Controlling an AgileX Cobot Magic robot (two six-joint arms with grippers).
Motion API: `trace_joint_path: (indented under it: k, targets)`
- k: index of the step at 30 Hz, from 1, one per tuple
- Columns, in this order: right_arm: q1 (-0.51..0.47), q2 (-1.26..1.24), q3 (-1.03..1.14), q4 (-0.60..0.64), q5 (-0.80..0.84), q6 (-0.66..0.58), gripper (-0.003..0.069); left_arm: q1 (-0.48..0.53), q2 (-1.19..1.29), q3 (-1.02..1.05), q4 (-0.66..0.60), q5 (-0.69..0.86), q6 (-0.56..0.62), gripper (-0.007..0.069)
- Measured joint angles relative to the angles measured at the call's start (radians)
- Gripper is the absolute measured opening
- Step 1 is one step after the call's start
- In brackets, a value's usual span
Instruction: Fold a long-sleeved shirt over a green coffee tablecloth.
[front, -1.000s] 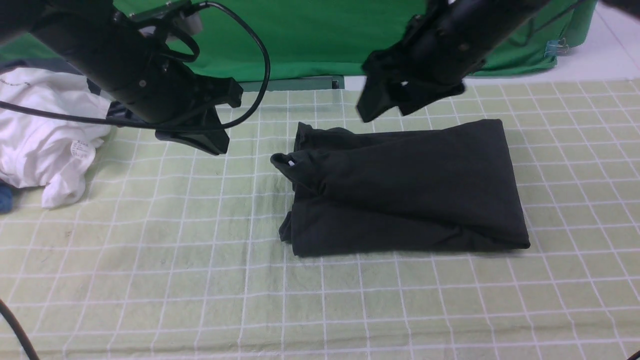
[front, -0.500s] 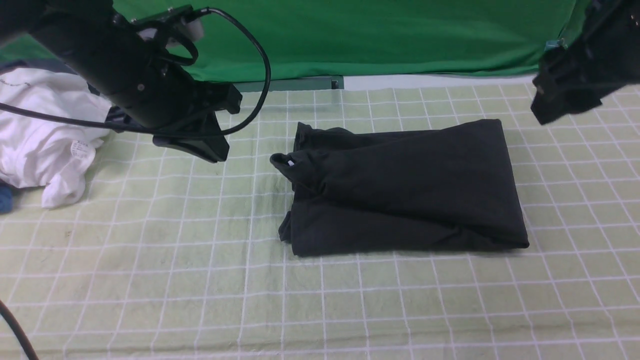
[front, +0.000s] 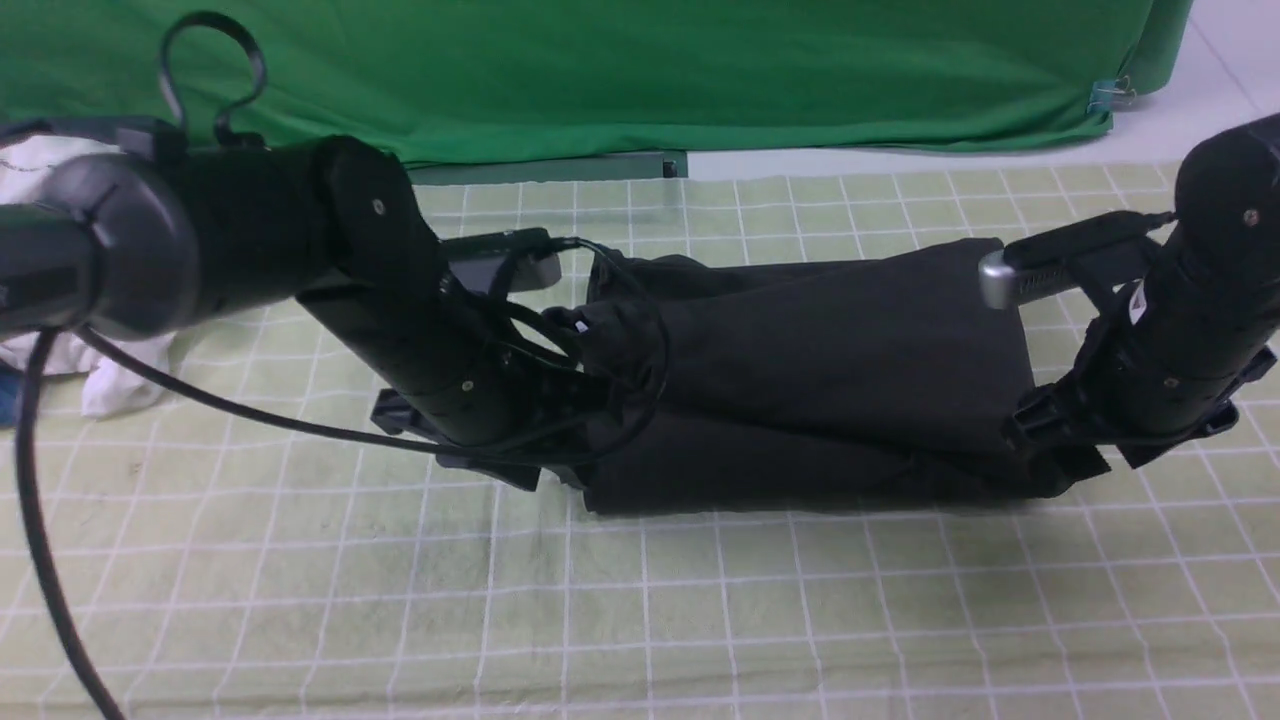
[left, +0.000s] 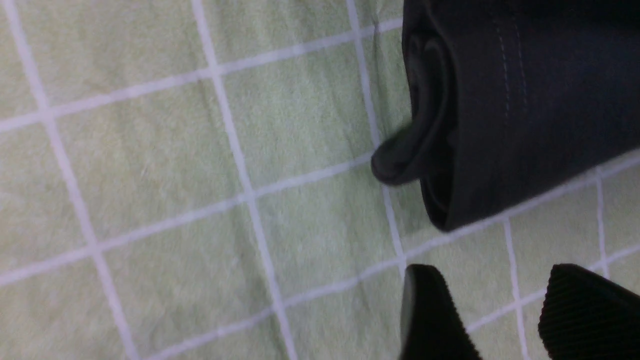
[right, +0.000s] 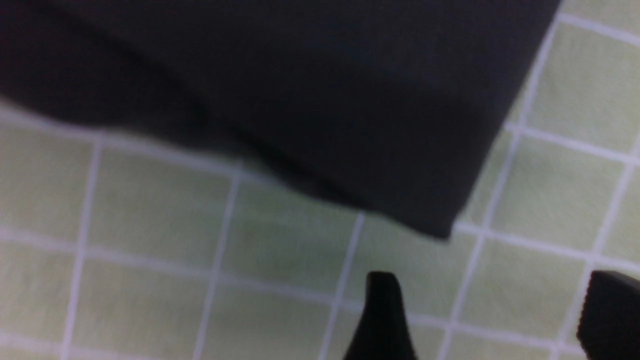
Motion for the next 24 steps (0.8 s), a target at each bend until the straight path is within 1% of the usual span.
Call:
trace_joint_path:
  k: [1, 3, 5, 8, 11, 12, 14, 15, 16, 17, 18, 19, 20, 21, 22, 23, 24]
  targets:
    - [-0.001, 0.010, 0.000, 0.000, -0.006, 0.000, 0.0488, -0.002, 0.007, 0.000, 0.000, -0.008, 0.000, 0.0350]
    - [-0.001, 0.076, 0.001, 0.000, -0.040, 0.000, 0.0488, -0.008, 0.053, 0.000, -0.006, -0.031, -0.004, 0.0400]
    - [-0.001, 0.112, 0.001, 0.006, -0.062, 0.000, 0.0488, -0.010, 0.074, 0.000, -0.019, -0.036, -0.004, 0.0415]
    - [-0.001, 0.142, -0.001, 0.009, -0.079, 0.001, 0.0488, -0.010, 0.100, 0.000, -0.048, -0.039, -0.004, 0.0414]
    - [-0.001, 0.143, -0.001, 0.009, -0.086, 0.001, 0.0488, -0.010, 0.112, 0.000, -0.088, -0.071, -0.002, 0.0377]
    - [-0.001, 0.143, -0.001, 0.009, -0.087, 0.000, 0.0485, -0.010, 0.118, 0.000, -0.101, -0.082, -0.001, 0.0353]
    - [-0.001, 0.144, -0.001, 0.011, -0.091, 0.000, 0.0454, -0.010, 0.122, 0.000, -0.126, -0.092, 0.000, 0.0281]
    - [-0.001, 0.145, -0.001, 0.013, -0.092, -0.001, 0.0430, -0.010, 0.123, 0.000, -0.133, -0.092, 0.000, 0.0248]
    - [-0.001, 0.145, -0.001, 0.016, -0.095, -0.003, 0.0393, -0.010, 0.123, 0.000, -0.140, -0.091, 0.001, 0.0223]
    - [-0.001, 0.145, -0.001, 0.019, -0.100, -0.008, 0.0324, -0.010, 0.123, 0.000, -0.156, -0.090, 0.010, 0.0150]
    - [-0.001, 0.145, -0.001, 0.019, -0.100, -0.009, 0.0313, -0.010, 0.123, 0.000, -0.161, -0.090, 0.015, 0.0131]
    - [-0.001, 0.145, -0.002, 0.019, -0.101, -0.013, 0.0255, -0.010, 0.123, 0.000, -0.170, -0.089, 0.039, 0.0095]
    - [-0.001, 0.145, -0.002, 0.019, -0.101, -0.013, 0.0220, -0.010, 0.123, 0.000, -0.179, -0.088, 0.059, 0.0066]
    - [-0.001, 0.145, -0.002, 0.018, -0.098, -0.016, 0.0162, -0.010, 0.122, 0.000, -0.187, -0.088, 0.093, 0.0046]
    - [-0.001, 0.141, -0.002, 0.016, -0.094, -0.015, 0.0119, -0.010, 0.119, 0.000, -0.194, -0.085, 0.125, 0.0031]
    - [-0.001, 0.129, -0.002, 0.015, -0.081, -0.004, 0.0051, -0.010, 0.108, 0.000, -0.201, -0.076, 0.151, 0.0022]
    - [-0.001, 0.112, 0.001, 0.014, -0.074, 0.004, 0.0030, -0.010, 0.096, 0.000, -0.201, -0.067, 0.162, 0.0020]
